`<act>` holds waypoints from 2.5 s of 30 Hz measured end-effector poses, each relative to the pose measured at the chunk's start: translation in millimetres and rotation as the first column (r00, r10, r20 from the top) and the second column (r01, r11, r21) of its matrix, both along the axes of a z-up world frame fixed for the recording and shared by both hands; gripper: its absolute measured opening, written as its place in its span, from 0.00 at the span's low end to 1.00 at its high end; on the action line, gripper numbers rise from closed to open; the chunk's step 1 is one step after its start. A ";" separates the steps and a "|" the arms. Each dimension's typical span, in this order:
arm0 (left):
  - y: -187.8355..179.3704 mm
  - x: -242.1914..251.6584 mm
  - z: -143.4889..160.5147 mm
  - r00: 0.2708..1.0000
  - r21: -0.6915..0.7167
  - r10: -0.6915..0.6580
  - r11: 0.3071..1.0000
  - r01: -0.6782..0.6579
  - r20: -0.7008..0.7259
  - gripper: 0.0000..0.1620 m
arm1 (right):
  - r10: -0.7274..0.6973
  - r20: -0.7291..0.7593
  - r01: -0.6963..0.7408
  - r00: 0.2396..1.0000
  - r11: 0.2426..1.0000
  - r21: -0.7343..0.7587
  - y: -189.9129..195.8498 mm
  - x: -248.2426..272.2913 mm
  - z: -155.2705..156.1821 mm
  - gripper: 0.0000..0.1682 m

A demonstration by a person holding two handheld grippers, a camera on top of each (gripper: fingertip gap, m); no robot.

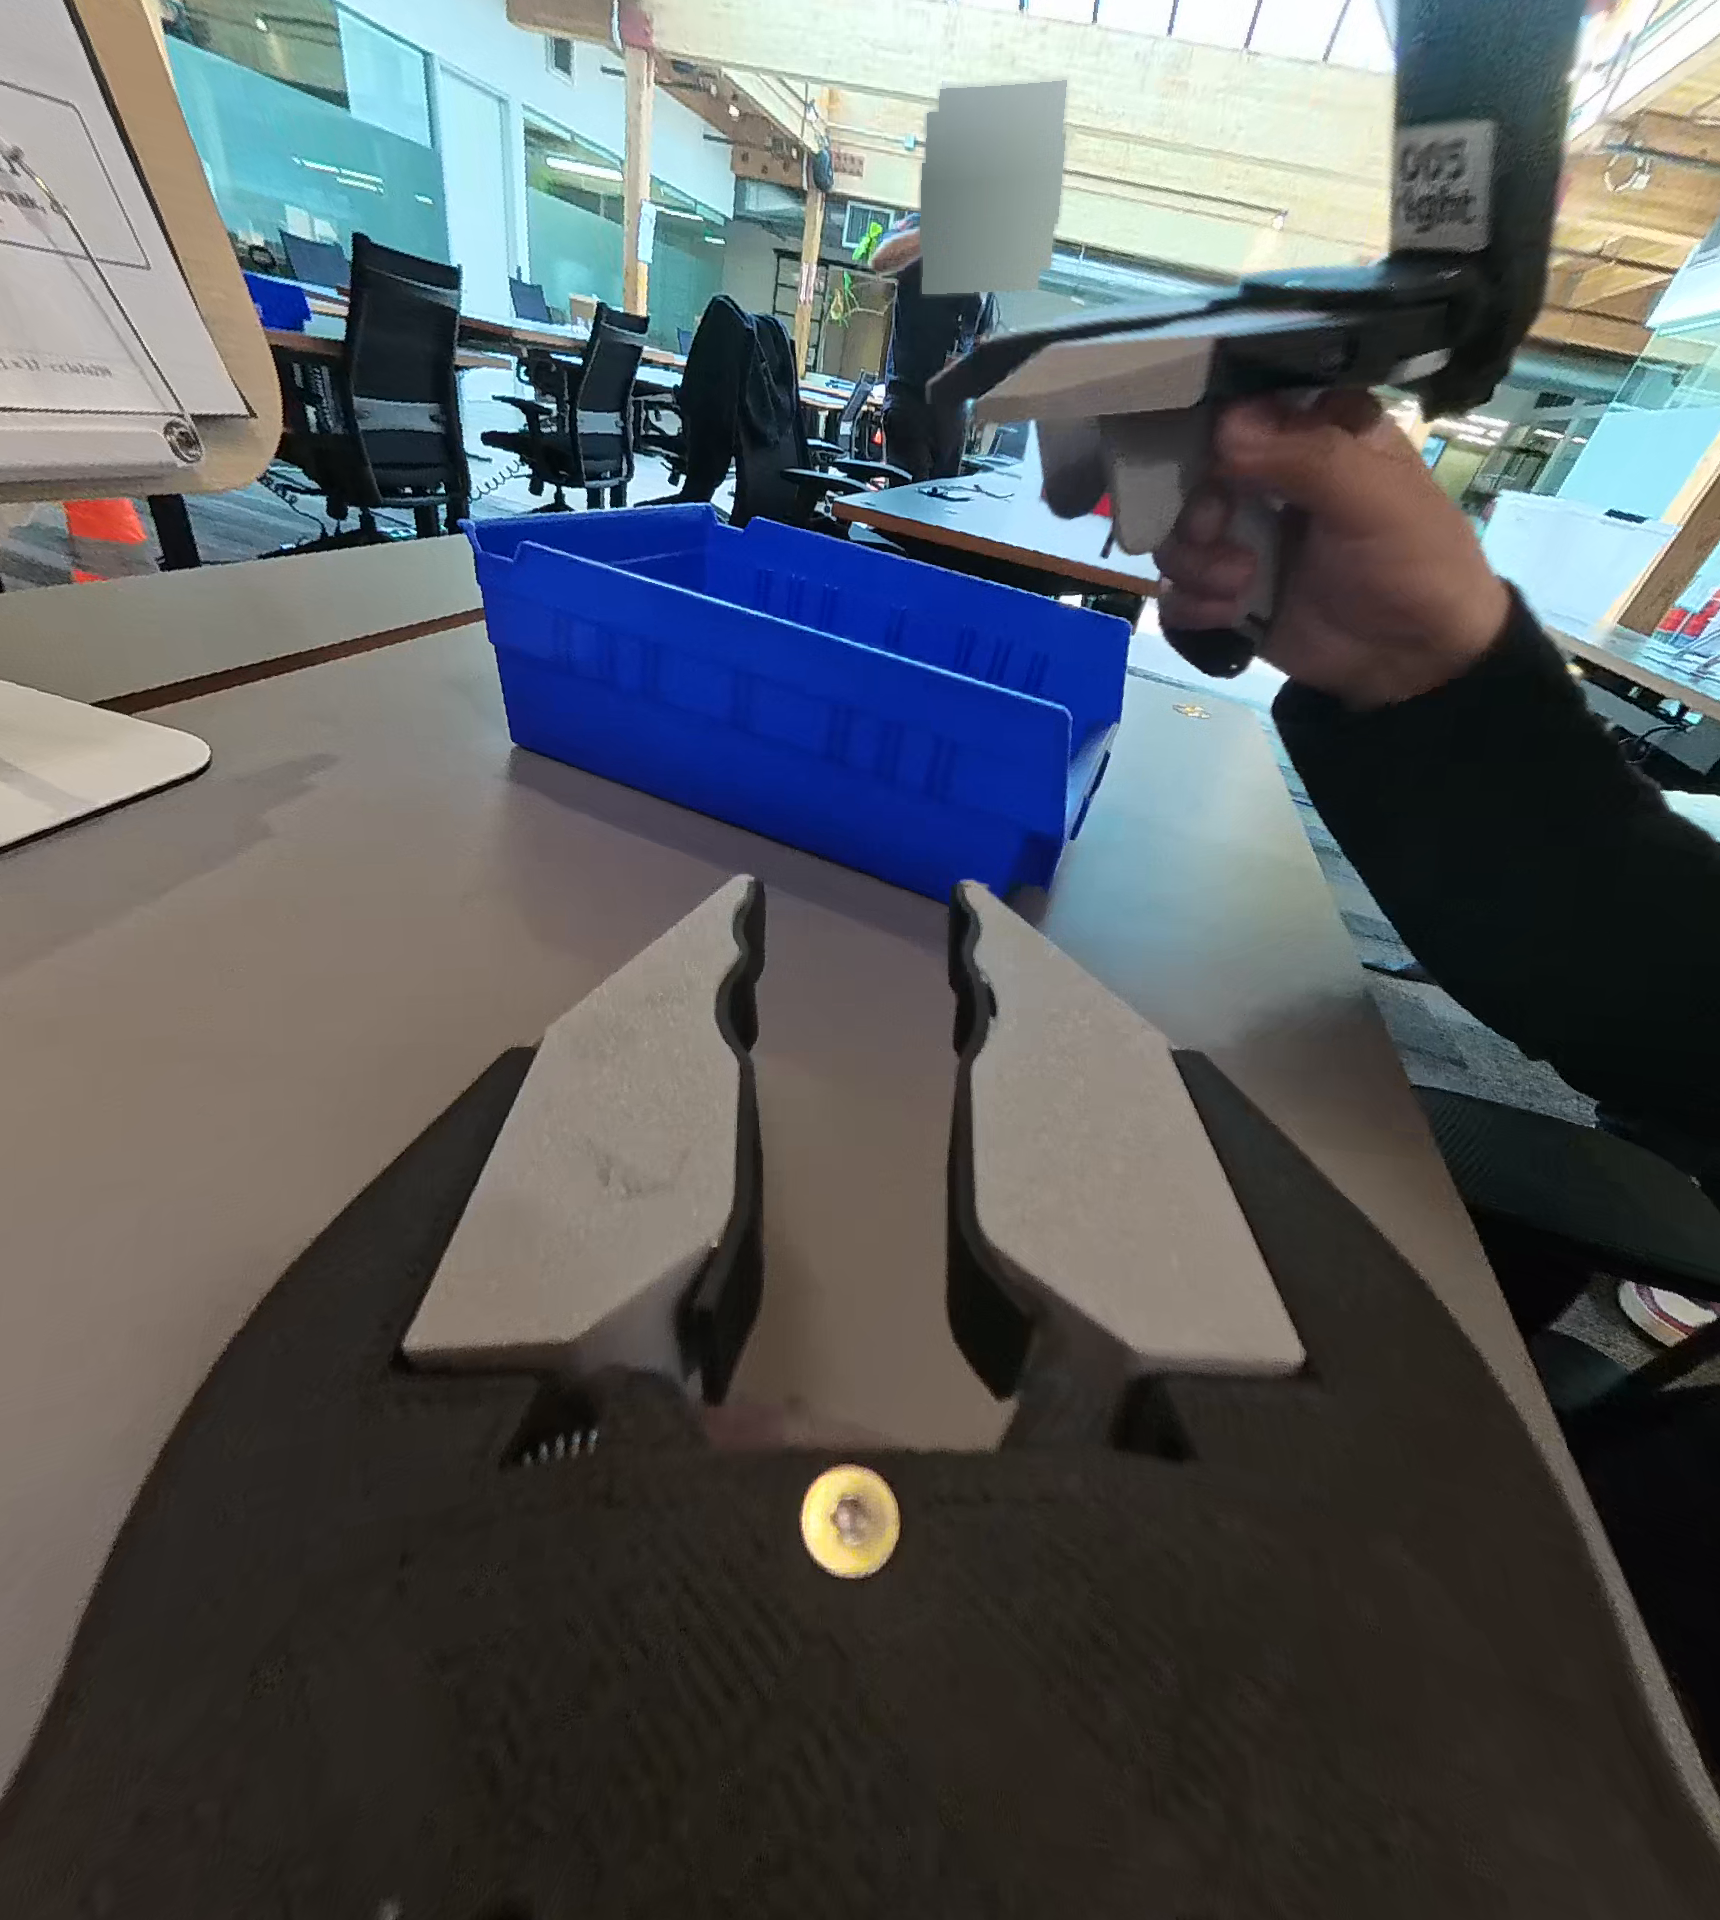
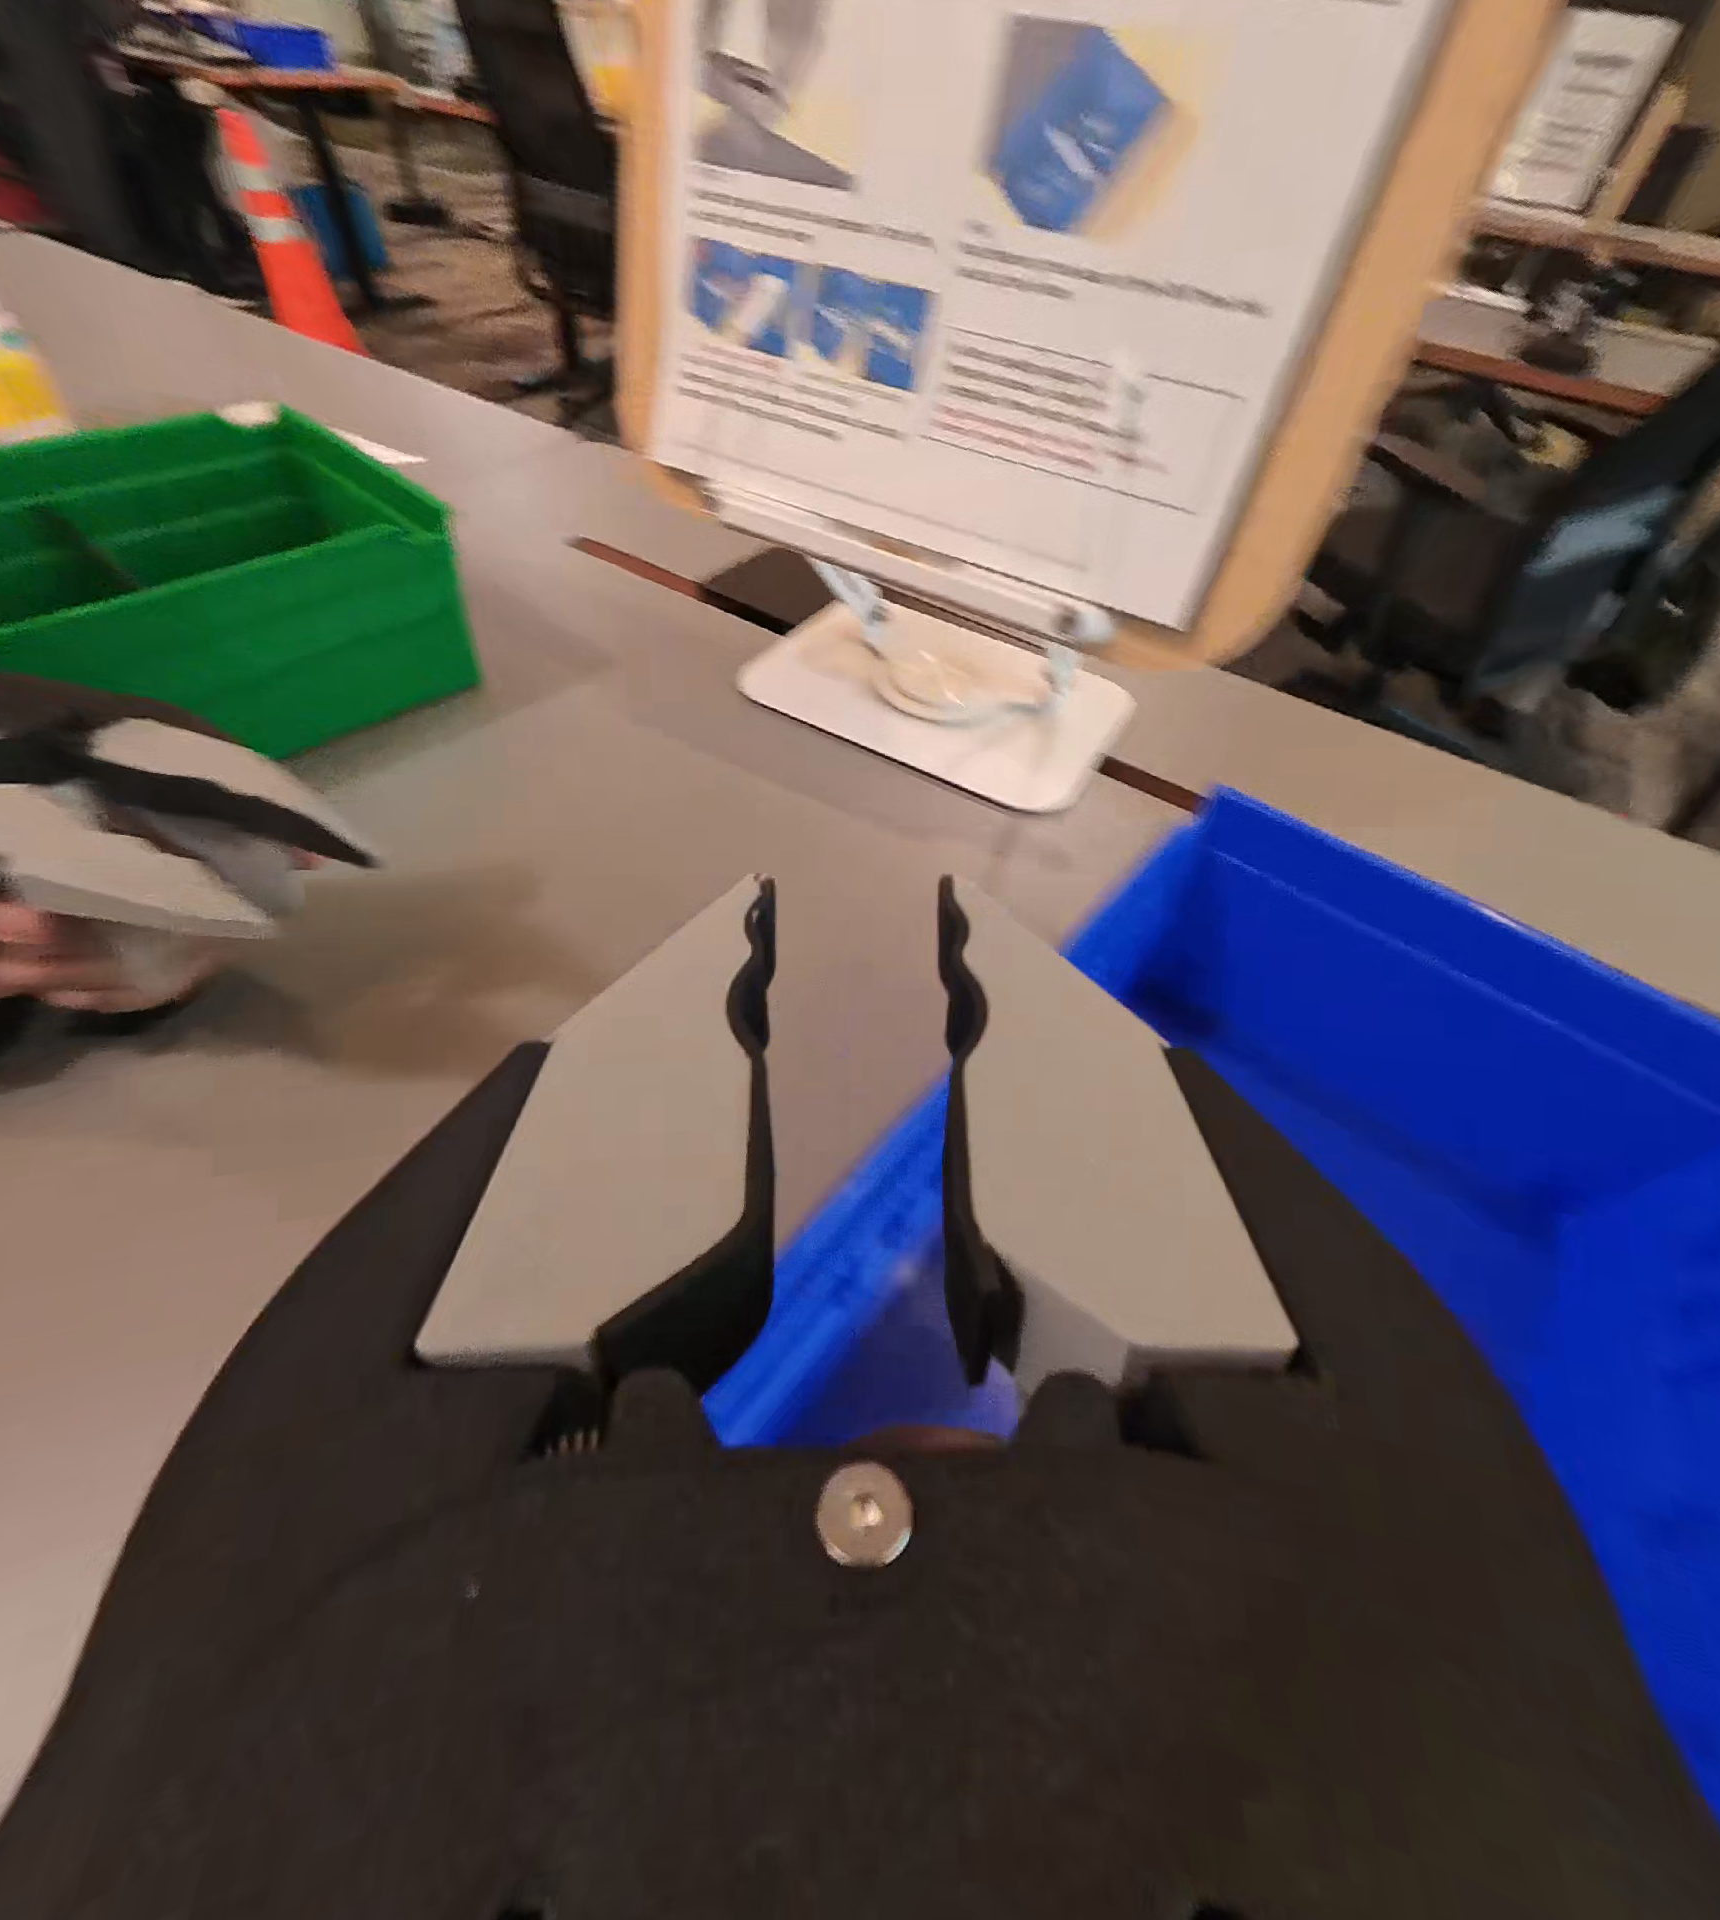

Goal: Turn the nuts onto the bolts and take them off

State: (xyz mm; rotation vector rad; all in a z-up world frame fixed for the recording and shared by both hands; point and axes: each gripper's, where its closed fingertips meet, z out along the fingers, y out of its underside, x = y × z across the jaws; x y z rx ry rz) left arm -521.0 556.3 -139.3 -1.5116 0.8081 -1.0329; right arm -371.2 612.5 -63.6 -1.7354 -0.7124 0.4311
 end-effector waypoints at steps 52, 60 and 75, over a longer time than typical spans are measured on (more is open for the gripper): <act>-20.4 -293.7 80.2 0.719 -0.009 0.622 0.754 -0.657 -0.310 0.30 | 0.203 -0.011 -0.203 0.979 0.979 0.018 4.7 -136.7 -91.5 0.34; 6.3 -362.7 -30.1 0.574 -0.185 0.446 0.656 -0.731 -0.687 0.31 | 0.197 -0.012 -0.197 0.980 0.980 -0.011 8.5 -135.5 -99.0 0.34; -49.6 -385.6 -97.8 0.257 -0.292 -0.161 0.713 -0.637 -0.953 0.22 | 0.265 0.009 -0.265 0.964 0.964 0.019 -8.7 -148.9 -91.0 0.34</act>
